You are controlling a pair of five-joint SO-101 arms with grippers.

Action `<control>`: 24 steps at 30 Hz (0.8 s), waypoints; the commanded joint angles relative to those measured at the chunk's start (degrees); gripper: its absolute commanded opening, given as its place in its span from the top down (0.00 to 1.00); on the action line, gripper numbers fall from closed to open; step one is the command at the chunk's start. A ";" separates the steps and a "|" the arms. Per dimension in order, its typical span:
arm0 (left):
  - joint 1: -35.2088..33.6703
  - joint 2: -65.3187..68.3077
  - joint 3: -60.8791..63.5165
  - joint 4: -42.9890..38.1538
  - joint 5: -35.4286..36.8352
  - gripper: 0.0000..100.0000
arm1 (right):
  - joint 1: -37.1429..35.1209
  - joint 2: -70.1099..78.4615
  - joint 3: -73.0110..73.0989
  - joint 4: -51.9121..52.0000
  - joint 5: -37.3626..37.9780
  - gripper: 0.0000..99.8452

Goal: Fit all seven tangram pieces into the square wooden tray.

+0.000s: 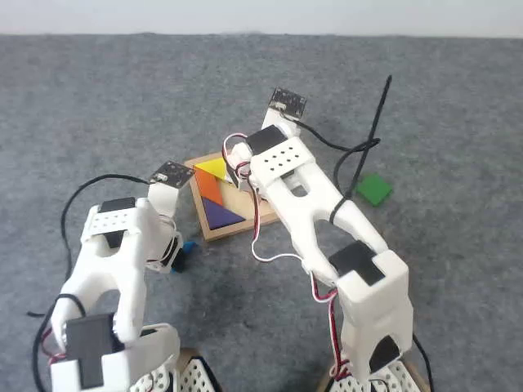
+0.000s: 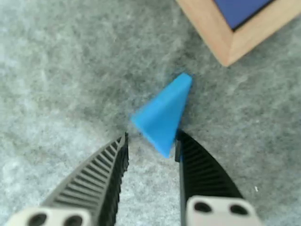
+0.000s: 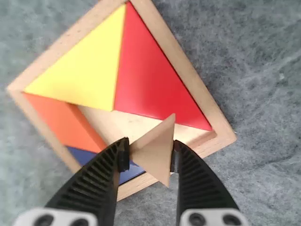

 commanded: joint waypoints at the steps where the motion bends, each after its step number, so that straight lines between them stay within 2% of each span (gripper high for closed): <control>1: -0.79 -2.11 -0.22 -0.53 -0.79 0.85 | -0.22 0.13 -3.34 -0.22 -2.20 0.92; 3: -0.79 -2.11 -0.22 -0.53 -0.79 0.85 | -0.66 0.75 -3.34 -0.66 -2.55 0.90; 10: -0.79 -2.11 -0.22 -0.53 -0.79 0.85 | -1.27 1.01 -3.34 -0.92 -2.81 0.74; 17: -0.79 -2.11 -0.22 -0.62 -0.79 0.85 | -1.10 0.57 -8.44 1.80 -1.67 0.73; 22: -0.79 -2.11 -0.22 -0.62 -0.79 0.85 | 4.00 -1.10 -18.64 9.19 10.64 0.74; 24: -0.79 -2.11 -0.22 -0.62 -0.79 0.85 | 5.41 -1.19 -22.51 11.56 17.93 0.78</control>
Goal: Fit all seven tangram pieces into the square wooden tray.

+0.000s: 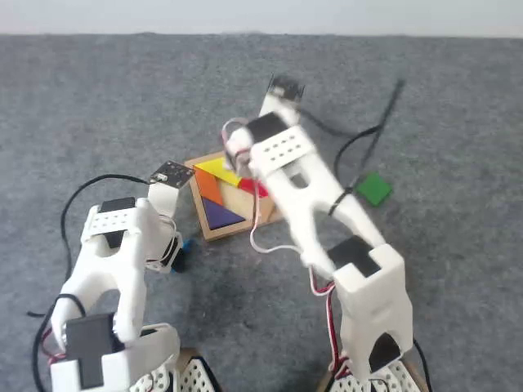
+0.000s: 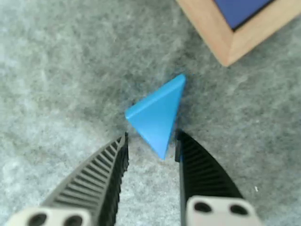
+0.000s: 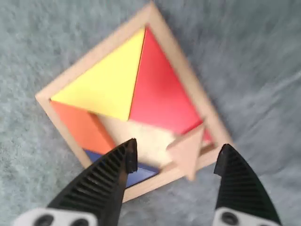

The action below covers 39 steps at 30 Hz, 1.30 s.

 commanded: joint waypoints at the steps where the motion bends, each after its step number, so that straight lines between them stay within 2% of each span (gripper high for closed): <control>1: -0.79 -2.11 -0.22 -0.62 -0.79 0.85 | 2.51 -3.65 -9.14 4.18 13.89 0.82; 3: -0.79 -2.11 -0.22 -0.62 -0.79 0.85 | 2.68 -3.56 -11.25 4.62 25.93 0.89; 7: -0.79 -2.11 -0.22 -0.62 -0.79 0.85 | 2.68 -3.38 -11.60 6.90 62.15 0.97; 9: -0.79 -2.11 -0.22 -0.62 -0.79 0.85 | 4.53 -3.38 -11.60 10.42 77.54 0.99; 13: -0.79 -2.11 -0.22 -0.70 -0.79 0.85 | 6.11 -3.56 -8.88 22.29 104.00 0.99; 14: -0.79 -2.11 -0.22 -0.70 -0.79 0.85 | 6.37 -4.18 -5.89 21.85 106.73 0.99; 20: -0.79 -5.63 2.24 -2.11 -0.79 0.85 | 6.20 -6.90 8.18 15.08 106.55 0.99; 22: -0.79 -9.76 5.05 -3.52 -0.79 0.85 | 6.20 -8.04 11.34 11.82 103.65 0.99; 25: -0.70 -17.49 10.15 -5.89 -0.62 0.85 | 5.05 -10.07 14.07 7.16 93.63 0.99; 28: -0.70 -25.41 14.73 -7.38 -0.44 0.85 | 3.47 -11.03 14.24 6.11 79.82 0.99; 31: -0.70 -31.65 17.89 -7.47 -0.44 0.84 | 0.92 -10.07 14.24 6.11 69.19 0.99; 36: -0.70 -37.01 20.35 -7.56 1.76 0.84 | -2.15 -6.11 14.24 4.44 58.73 0.99; 39: -1.32 -37.19 20.53 -8.97 3.43 0.84 | -0.75 -5.49 14.24 6.64 58.29 0.99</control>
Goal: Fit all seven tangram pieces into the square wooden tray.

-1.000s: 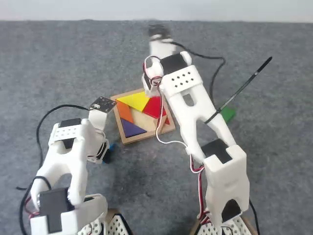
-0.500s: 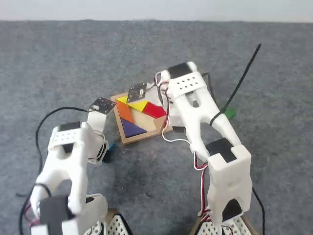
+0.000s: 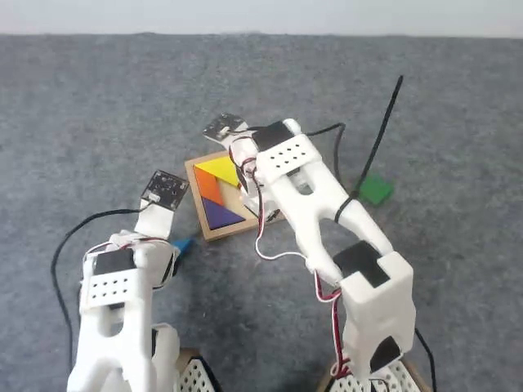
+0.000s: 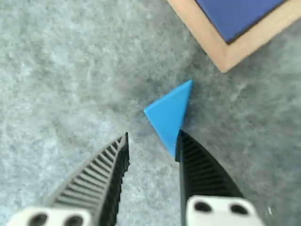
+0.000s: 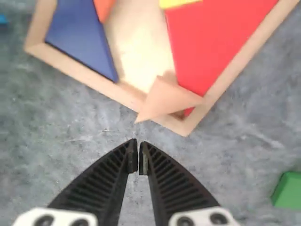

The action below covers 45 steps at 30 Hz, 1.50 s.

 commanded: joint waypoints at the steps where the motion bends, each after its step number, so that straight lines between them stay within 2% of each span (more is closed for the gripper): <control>1: -1.67 -2.02 -0.48 -2.73 2.64 0.84 | 1.63 -1.01 -0.35 2.24 -1.49 0.99; 6: -2.11 -1.93 -0.57 -2.99 2.64 0.84 | 2.24 -0.57 1.23 3.12 -1.23 0.99; 21: -2.11 -1.93 -0.40 -2.99 2.64 0.84 | -2.07 -0.48 10.11 -9.10 -1.76 0.99; 27: -2.11 -1.93 -0.40 -2.99 2.55 0.84 | -4.09 -0.48 10.11 -13.05 -7.03 0.99; 36: -2.11 -2.11 -0.31 -2.99 2.46 0.84 | -4.18 -0.57 10.11 -22.20 -10.11 0.99; 41: -2.11 -2.11 -0.31 -2.99 2.46 0.84 | -5.05 -1.45 8.18 -22.90 -11.34 0.99; 45: -2.20 -2.11 -0.22 -2.99 2.37 0.84 | -3.82 -3.65 2.99 -17.27 -10.99 0.99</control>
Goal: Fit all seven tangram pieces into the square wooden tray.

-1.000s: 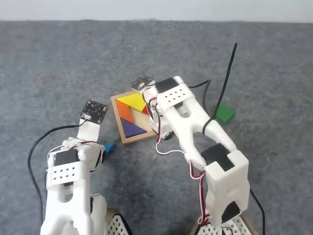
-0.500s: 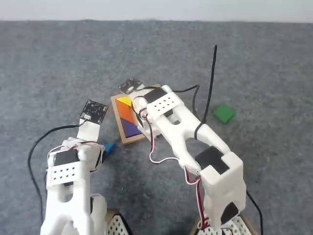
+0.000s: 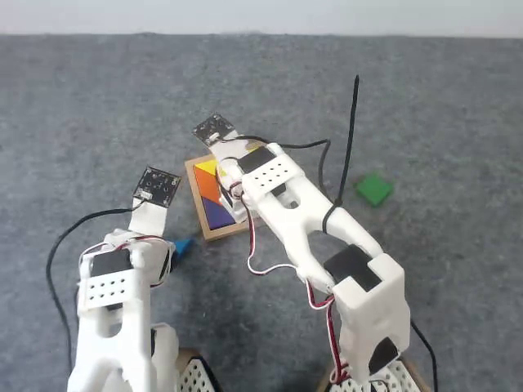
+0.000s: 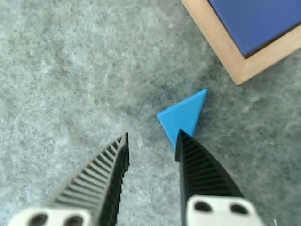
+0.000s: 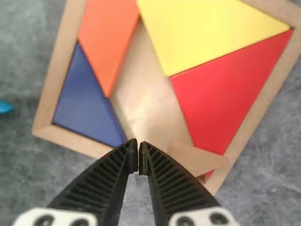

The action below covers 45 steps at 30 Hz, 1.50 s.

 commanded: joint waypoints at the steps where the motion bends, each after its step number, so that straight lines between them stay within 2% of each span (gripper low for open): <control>1: -0.44 -1.58 -0.31 -1.05 0.44 0.84 | 1.89 -4.79 -7.30 5.67 -0.26 0.99; 6: -0.53 -1.76 -0.31 -1.05 0.44 0.84 | 8.92 -8.66 -10.02 15.78 8.79 0.99; 9: -0.53 -1.67 -0.31 -1.05 0.44 0.84 | 11.21 -9.36 -9.58 21.32 11.69 0.99; 14: -0.44 -1.76 -0.31 -1.05 0.44 0.84 | 11.74 -9.54 -1.14 19.91 16.79 0.99; 20: -0.53 -1.76 -0.31 -1.05 0.44 0.84 | 7.52 -9.45 9.93 4.70 15.65 0.99; 28: -0.53 -1.67 -0.31 -1.05 0.35 0.84 | 4.35 -9.36 10.55 -5.93 7.91 0.99; 36: -0.53 -1.67 -0.31 -1.05 0.35 0.84 | 1.10 -9.80 10.29 -10.24 8.09 0.99; 45: -0.44 -1.67 -0.31 -1.05 0.35 0.84 | 5.58 -13.32 1.58 -4.09 8.18 0.99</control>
